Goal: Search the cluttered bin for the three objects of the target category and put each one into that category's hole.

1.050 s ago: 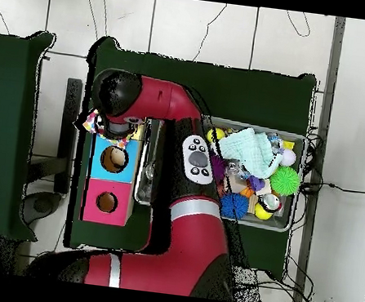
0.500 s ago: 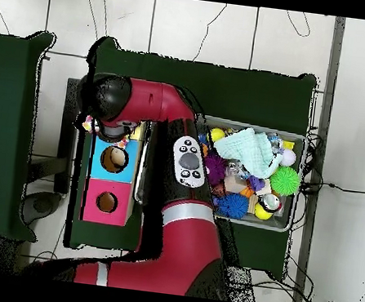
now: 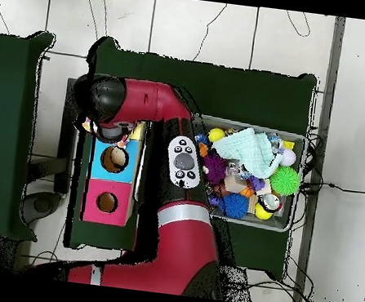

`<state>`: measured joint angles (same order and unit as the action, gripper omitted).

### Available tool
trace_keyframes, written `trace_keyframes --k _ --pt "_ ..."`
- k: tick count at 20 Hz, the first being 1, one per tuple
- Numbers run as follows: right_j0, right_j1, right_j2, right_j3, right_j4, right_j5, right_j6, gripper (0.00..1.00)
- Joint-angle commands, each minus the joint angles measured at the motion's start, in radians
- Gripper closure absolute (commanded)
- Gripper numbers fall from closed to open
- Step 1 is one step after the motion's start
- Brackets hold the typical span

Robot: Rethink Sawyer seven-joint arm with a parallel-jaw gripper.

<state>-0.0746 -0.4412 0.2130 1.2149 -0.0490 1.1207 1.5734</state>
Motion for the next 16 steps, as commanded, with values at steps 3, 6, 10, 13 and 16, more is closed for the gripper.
trace_keyframes --k 3,6,10,13,16 --pt "-0.031 0.019 -0.045 -0.028 -0.065 -0.198 0.143 1.0" --pt "-0.037 0.004 -0.041 -0.004 -0.06 -0.206 0.14 1.0" --pt "-0.039 -0.011 -0.041 0.017 -0.053 -0.214 0.14 1.0" --pt "-0.037 -0.021 -0.043 0.023 -0.044 -0.211 0.137 1.0" --pt "-0.04 -0.041 -0.042 0.052 -0.032 -0.224 0.128 1.0"
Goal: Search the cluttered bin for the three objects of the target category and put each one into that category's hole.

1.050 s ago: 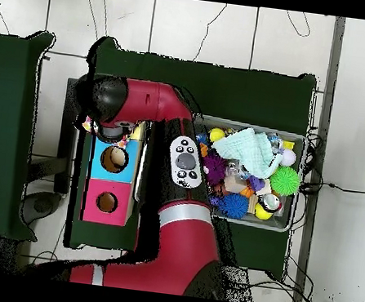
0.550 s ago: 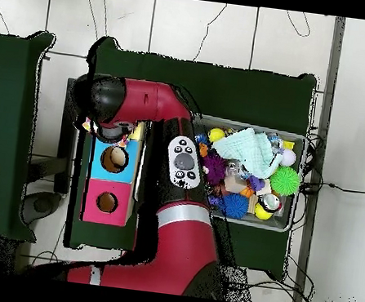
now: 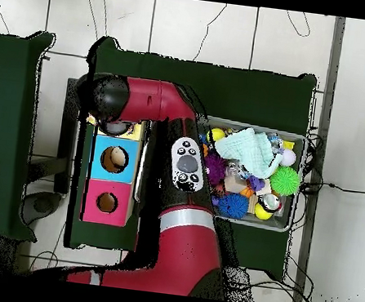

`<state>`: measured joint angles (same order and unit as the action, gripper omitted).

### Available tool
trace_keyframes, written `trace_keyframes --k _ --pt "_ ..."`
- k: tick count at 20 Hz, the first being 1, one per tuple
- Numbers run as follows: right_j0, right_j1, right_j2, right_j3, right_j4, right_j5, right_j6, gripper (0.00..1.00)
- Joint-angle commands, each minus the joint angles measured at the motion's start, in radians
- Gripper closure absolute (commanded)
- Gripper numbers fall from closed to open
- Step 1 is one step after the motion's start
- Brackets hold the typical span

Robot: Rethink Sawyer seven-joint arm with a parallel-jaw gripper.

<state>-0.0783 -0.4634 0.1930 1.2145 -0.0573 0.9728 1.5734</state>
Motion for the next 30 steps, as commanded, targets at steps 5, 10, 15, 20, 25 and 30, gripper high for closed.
trace_keyframes --k 5,10,15,20,25,30 --pt "-0.051 -0.077 -0.025 0.103 -0.007 -0.057 0.103 1.0" --pt "-0.054 -0.093 -0.022 0.111 0.0 -0.036 0.102 1.0" --pt "-0.053 -0.086 -0.024 0.11 -0.007 -0.037 0.105 1.0" --pt "-0.053 -0.088 -0.024 0.126 -0.005 -0.046 0.109 1.0" --pt "-0.057 -0.068 -0.01 0.12 0.011 -0.05 0.114 1.0" --pt "-0.054 -0.06 0.004 0.126 0.025 -0.069 0.12 1.0"
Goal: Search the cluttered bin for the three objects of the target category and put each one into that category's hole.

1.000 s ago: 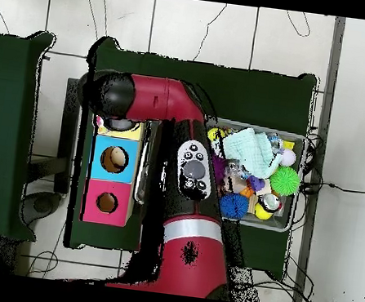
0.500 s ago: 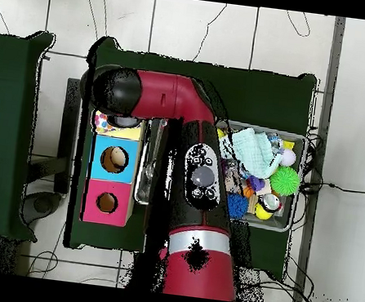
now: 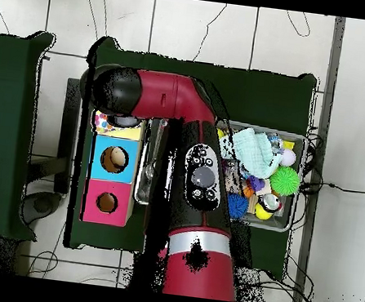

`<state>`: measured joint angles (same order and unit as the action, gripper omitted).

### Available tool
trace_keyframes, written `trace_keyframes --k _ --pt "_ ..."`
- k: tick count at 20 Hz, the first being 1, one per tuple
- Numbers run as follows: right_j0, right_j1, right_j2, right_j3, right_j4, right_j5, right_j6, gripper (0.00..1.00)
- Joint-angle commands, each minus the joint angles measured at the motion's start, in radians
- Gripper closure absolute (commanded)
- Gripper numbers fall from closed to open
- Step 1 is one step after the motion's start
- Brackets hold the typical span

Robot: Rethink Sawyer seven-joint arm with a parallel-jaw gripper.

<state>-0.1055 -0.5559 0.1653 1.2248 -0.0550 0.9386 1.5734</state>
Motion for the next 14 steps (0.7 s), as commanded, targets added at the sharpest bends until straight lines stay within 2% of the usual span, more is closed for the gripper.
trace_keyframes --k 1,5,7,14 --pt "-0.026 0.036 0.034 0.112 0.023 -0.038 0.12 1.0" --pt "-0.039 0.023 0.051 0.152 0.04 -0.06 0.107 1.0" --pt "-0.047 0.043 0.067 0.15 0.054 -0.054 0.093 1.0" --pt "-0.078 0.068 0.118 0.204 0.068 -0.144 0.033 1.0"
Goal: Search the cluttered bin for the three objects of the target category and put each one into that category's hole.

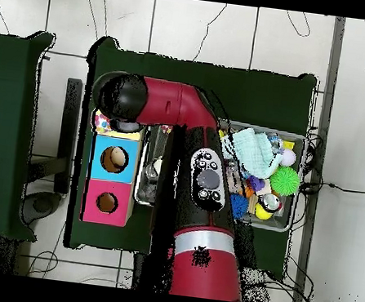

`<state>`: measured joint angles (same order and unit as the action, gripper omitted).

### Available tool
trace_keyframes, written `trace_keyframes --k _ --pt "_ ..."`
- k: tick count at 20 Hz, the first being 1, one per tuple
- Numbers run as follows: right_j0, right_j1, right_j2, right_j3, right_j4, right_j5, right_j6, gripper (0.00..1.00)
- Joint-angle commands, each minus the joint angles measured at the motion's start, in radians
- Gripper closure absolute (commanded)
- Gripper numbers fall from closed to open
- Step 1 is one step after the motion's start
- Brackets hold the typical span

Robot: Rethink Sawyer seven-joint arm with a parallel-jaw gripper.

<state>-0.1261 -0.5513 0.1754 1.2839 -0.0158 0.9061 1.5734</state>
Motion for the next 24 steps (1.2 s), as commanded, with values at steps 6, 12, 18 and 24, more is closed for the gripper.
trace_keyframes --k 6,12,18,24 --pt "-0.087 0.069 0.15 0.186 0.022 -0.205 0.016 1.0" --pt "-0.127 0.061 0.207 0.255 0.008 -0.311 0.015 1.0" --pt "-0.14 0.072 0.218 0.258 -0.009 -0.312 0.017 1.0" --pt "-0.115 0.073 0.175 0.224 -0.021 -0.218 0.028 1.0"
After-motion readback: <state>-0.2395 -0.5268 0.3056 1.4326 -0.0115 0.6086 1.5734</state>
